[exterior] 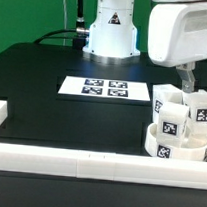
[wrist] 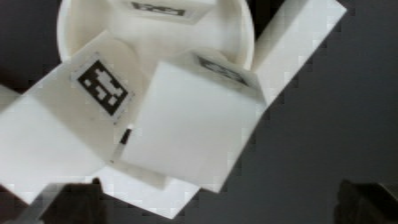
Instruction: Assemble stool
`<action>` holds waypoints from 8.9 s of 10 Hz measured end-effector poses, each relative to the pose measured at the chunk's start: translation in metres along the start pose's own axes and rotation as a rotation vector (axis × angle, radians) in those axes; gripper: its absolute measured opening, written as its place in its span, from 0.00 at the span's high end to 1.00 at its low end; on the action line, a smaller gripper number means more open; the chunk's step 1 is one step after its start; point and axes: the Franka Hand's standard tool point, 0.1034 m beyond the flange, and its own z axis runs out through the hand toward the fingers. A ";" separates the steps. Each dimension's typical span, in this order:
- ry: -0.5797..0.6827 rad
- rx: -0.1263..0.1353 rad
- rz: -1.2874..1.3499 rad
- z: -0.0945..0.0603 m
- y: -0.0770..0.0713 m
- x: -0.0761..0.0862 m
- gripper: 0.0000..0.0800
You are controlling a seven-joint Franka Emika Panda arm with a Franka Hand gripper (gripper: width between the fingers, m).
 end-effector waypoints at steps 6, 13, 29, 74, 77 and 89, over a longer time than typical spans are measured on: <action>-0.028 -0.059 -0.618 0.009 0.002 -0.004 0.19; -0.087 -0.055 -0.906 0.027 0.000 -0.012 0.19; -0.054 -0.067 0.055 0.031 -0.003 -0.012 0.57; 0.005 0.128 1.718 0.006 -0.010 0.009 0.19; 0.015 0.087 1.377 0.003 -0.010 0.010 0.19; 0.015 -0.043 0.216 0.003 -0.014 0.014 0.19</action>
Offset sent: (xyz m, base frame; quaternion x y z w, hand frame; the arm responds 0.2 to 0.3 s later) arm -0.0063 0.0094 -0.0088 -0.0420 0.0111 -0.2529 0.9665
